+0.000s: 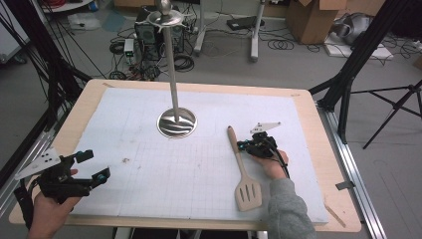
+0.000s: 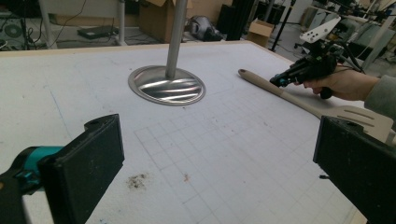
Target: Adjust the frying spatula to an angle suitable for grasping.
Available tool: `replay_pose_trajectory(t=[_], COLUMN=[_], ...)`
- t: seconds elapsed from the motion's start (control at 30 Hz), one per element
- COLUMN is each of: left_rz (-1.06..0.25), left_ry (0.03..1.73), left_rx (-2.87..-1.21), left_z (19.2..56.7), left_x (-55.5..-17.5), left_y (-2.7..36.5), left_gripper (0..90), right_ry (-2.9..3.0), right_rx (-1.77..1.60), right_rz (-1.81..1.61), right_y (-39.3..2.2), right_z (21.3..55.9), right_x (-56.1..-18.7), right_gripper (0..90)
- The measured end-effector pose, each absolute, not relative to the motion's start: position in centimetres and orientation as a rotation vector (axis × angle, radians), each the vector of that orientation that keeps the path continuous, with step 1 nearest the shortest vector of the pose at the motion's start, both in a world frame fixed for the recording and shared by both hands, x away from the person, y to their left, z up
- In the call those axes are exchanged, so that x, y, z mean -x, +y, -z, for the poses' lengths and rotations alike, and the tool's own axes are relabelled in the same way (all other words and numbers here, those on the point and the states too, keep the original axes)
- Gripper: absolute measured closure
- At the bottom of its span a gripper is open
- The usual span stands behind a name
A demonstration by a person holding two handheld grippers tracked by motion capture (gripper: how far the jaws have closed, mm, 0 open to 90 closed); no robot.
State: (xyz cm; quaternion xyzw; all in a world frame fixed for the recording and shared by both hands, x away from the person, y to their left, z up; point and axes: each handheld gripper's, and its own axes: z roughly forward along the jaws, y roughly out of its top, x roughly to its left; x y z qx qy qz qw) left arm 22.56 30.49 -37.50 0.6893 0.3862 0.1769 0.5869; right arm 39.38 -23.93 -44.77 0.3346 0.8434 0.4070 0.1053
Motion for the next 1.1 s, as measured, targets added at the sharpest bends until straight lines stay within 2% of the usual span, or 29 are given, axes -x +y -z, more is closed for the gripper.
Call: replay_pose_trajectory(t=[0.73,0.9,1.1], left_rz=[-0.441,-0.447,-0.435], left_ry=[0.945,0.945,0.932], left_rx=[-1.595,-1.583,-1.592], left_z=[37.7,37.6,37.6], left_x=[-21.2,-21.2,-21.7], left_y=[31.8,32.1,31.6], left_gripper=[2.1,2.1,2.1], right_ry=[2.582,2.527,2.498], right_rx=[-0.795,-0.834,-0.838], right_rz=[-1.23,-1.241,-1.257], right_y=[-21.0,-22.3,-22.7], right_z=[44.7,42.9,41.4], right_x=[-40.7,-39.8,-36.6], right_gripper=[90.0,90.0,90.0])
